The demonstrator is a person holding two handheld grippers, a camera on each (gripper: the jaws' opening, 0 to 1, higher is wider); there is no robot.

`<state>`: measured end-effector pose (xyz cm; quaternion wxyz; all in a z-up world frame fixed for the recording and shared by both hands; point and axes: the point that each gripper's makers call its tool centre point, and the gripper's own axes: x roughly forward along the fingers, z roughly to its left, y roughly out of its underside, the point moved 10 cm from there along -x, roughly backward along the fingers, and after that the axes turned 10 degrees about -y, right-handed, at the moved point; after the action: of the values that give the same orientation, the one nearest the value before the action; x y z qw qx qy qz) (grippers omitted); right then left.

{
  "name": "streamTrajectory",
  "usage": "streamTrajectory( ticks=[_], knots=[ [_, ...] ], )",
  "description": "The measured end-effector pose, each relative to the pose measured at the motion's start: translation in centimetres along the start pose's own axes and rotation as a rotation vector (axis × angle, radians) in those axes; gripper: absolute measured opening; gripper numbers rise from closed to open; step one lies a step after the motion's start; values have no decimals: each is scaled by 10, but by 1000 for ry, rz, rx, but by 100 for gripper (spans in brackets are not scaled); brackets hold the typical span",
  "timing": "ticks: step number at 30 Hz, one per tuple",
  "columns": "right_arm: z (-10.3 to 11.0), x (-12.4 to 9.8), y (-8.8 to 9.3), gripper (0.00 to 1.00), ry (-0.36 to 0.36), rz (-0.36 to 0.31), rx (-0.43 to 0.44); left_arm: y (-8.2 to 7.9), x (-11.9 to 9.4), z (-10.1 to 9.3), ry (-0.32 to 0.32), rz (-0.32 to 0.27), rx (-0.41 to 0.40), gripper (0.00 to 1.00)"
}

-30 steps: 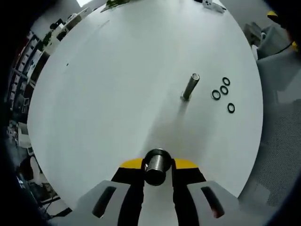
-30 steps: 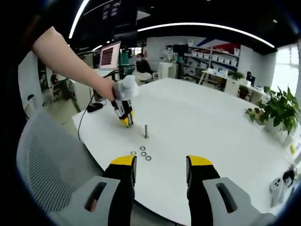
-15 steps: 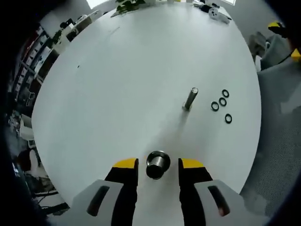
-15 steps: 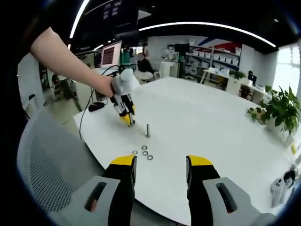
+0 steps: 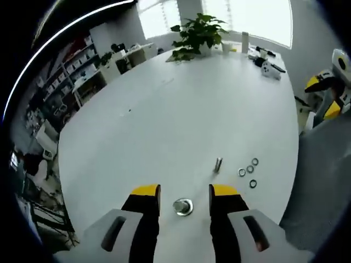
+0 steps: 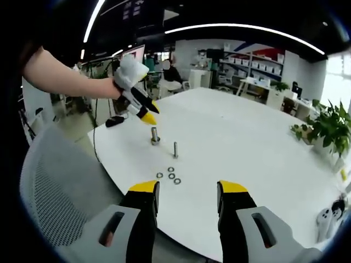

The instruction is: Place the washer onto the threaded stud by aligning its center hole with the stud, sliding it down to the base, and recovering from edge contact or off-axis alignment until the washer reaches the visible bottom stop.

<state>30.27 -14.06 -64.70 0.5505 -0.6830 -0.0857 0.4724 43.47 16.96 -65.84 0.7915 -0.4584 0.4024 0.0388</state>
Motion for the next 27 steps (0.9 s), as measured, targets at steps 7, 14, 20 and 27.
streamTrajectory(
  ticks=[7,14,20,27],
  knots=[
    [-1,0,0,43,9,1,-7,11,-27,-21,8,-61,-79,34],
    [0,-1,-1,43,11,0,-9,13,-54,-42,42,-204,-197,34],
    [0,-1,-2,44,8,-10,-2,22,-73,-55,45,-207,-251,37],
    [1,1,-1,45,-7,-3,3,37,-94,-59,18,-225,-284,37]
  ],
)
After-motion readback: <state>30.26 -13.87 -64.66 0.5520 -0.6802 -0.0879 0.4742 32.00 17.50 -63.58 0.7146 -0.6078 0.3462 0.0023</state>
